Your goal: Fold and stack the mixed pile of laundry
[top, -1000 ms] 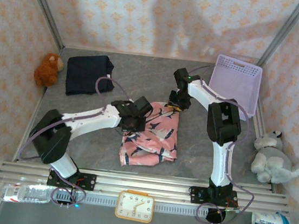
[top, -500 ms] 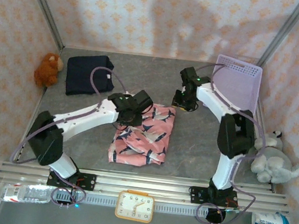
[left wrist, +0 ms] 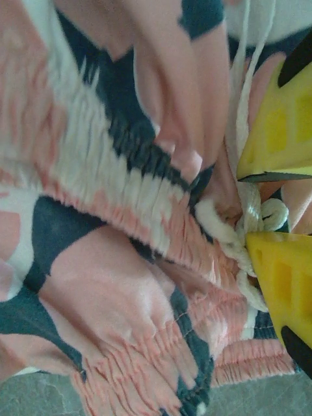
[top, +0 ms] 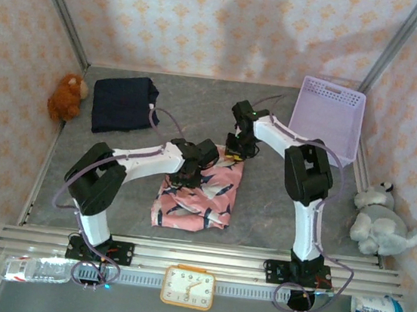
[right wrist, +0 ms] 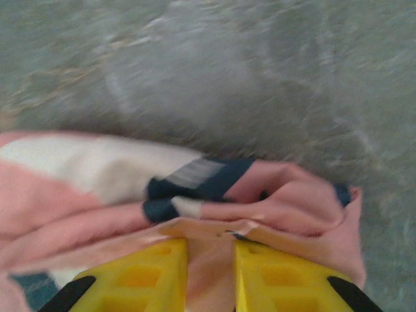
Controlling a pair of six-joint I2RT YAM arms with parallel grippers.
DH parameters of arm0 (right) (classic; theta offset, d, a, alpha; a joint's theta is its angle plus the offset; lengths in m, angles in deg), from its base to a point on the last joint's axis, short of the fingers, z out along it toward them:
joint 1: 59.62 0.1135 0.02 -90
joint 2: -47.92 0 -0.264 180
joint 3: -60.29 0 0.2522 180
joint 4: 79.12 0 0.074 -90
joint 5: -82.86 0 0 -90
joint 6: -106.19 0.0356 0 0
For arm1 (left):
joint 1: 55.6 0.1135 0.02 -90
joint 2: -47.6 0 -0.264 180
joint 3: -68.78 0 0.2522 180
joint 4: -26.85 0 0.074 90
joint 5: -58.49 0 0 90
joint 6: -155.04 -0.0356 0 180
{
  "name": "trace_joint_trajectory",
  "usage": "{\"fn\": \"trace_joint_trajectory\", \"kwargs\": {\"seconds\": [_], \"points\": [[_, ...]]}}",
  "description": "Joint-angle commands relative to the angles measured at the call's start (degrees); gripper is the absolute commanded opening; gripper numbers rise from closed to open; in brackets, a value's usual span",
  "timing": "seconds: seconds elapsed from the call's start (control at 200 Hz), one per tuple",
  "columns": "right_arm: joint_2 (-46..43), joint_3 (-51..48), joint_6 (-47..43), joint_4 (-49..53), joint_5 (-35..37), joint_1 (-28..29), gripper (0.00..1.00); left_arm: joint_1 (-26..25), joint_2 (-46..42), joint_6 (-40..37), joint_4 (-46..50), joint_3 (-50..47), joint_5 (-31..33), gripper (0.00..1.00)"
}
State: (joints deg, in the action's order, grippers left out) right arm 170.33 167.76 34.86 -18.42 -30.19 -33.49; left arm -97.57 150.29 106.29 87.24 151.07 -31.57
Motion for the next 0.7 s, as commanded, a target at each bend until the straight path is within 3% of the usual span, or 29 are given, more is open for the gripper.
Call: {"fn": "trace_joint_trajectory", "kwargs": {"seconds": [0.0, 0.185, 0.385, 0.535, 0.696], "points": [[-1.0, -1.4, 3.4, 0.4, 4.4, -3.0, 0.24, 1.7, 2.9, -4.3, 2.7, 3.1, 5.1, 0.26], [-9.8, -15.8, 6.0, -3.2, 4.2, -3.8, 0.24, 6.1, 10.7, -9.4, 2.0, 12.3, 7.1, 0.28], [-21.6, -32.8, 19.3, -16.0, -4.2, -3.1, 0.27, 8.8, 21.0, -15.8, 3.7, 30.8, 6.0, 0.34], [-27.1, -32.5, 18.9, -15.8, -7.3, -2.0, 0.41, 10.1, 23.2, -17.2, 7.2, 41.4, 3.4, 0.59], [-29.2, -28.9, 10.7, -9.6, -3.4, -2.0, 0.55, 10.1, 13.6, -17.1, 6.4, 34.0, 1.3, 0.67]]}}
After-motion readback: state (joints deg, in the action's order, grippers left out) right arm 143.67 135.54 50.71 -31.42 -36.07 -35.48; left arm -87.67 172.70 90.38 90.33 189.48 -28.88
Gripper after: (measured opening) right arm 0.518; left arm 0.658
